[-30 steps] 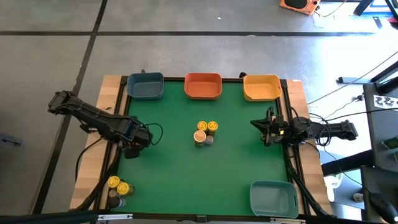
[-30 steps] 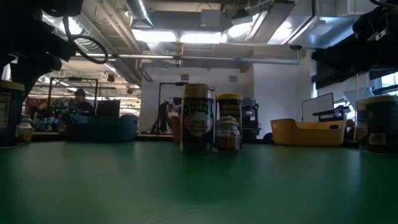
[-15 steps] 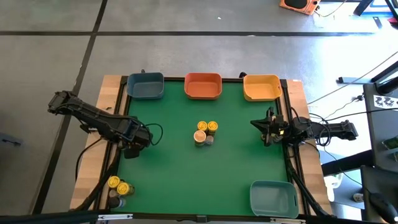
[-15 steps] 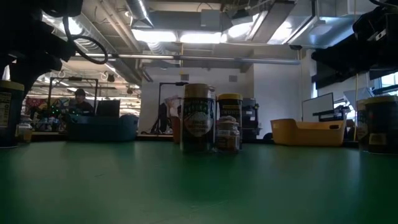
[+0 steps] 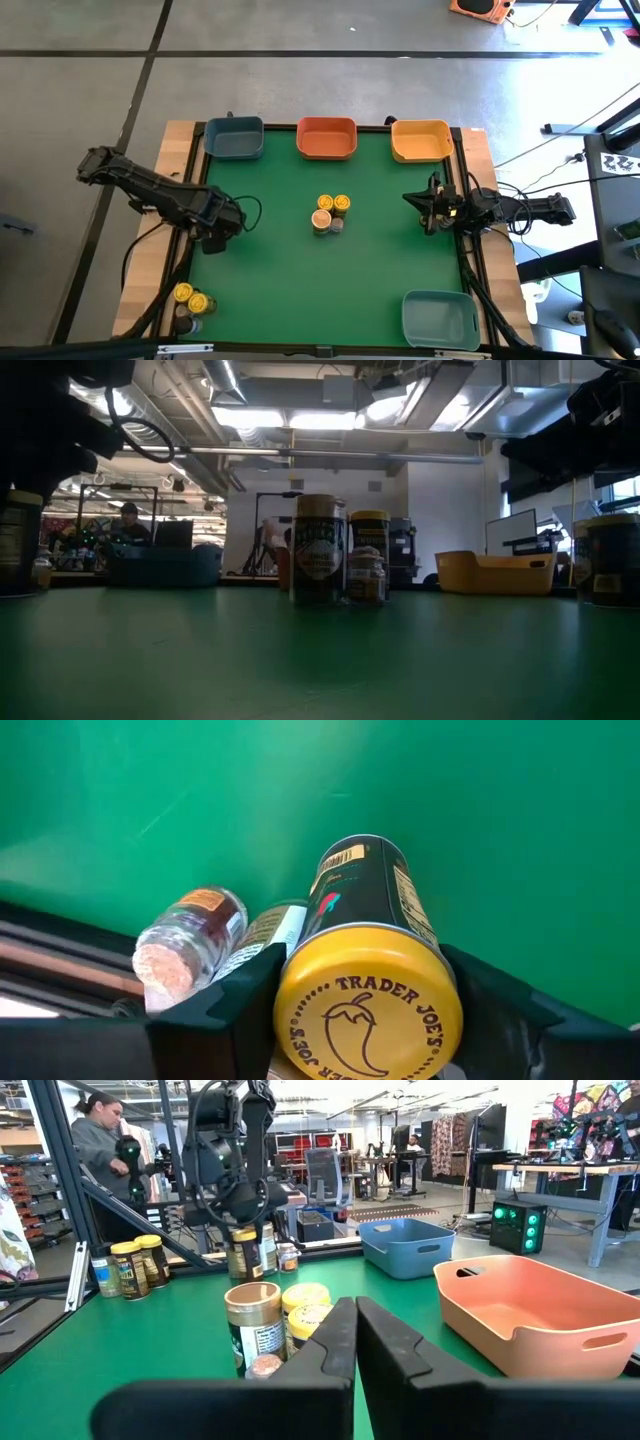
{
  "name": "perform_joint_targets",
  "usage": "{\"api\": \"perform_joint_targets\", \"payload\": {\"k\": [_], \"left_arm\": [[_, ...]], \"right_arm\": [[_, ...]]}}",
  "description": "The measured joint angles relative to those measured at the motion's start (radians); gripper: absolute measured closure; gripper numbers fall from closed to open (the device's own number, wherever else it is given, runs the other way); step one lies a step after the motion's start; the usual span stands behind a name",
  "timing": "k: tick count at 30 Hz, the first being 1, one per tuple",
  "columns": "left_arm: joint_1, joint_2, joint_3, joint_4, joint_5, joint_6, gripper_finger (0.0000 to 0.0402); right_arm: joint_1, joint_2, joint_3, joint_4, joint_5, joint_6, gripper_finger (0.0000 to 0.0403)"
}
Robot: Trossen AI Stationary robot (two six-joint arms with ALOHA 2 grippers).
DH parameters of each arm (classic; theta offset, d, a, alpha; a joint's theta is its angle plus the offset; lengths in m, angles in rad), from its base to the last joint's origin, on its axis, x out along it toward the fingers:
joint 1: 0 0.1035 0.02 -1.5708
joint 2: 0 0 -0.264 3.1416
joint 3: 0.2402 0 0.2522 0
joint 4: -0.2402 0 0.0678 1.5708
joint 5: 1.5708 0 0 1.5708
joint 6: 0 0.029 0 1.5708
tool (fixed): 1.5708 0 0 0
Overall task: Sort spices by type
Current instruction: Put the yellow seasoning bottle into the blue bin
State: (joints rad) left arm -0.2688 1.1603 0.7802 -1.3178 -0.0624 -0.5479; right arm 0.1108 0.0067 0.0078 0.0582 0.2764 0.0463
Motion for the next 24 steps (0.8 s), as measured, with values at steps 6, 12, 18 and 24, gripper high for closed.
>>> {"api": "perform_joint_targets", "payload": {"k": [6,12,18,24], "left_arm": [[0.034,0.000,0.039,-0.009,-0.016,0.008,0.0176],[0.074,0.000,0.110,-0.010,-0.068,0.053,0.0176],[0.138,0.000,0.206,-0.010,-0.131,0.113,0.0176],[0.216,0.000,0.280,-0.010,-0.189,0.174,0.0176]], "right_arm": [[0.000,0.000,0.000,0.000,0.000,0.000,0.0391],[0.000,0.000,0.000,0.000,0.000,0.000,0.0391],[0.000,0.000,0.000,0.000,0.000,0.000,0.0391],[0.000,0.000,0.000,0.000,0.000,-0.001,0.0391]]}}
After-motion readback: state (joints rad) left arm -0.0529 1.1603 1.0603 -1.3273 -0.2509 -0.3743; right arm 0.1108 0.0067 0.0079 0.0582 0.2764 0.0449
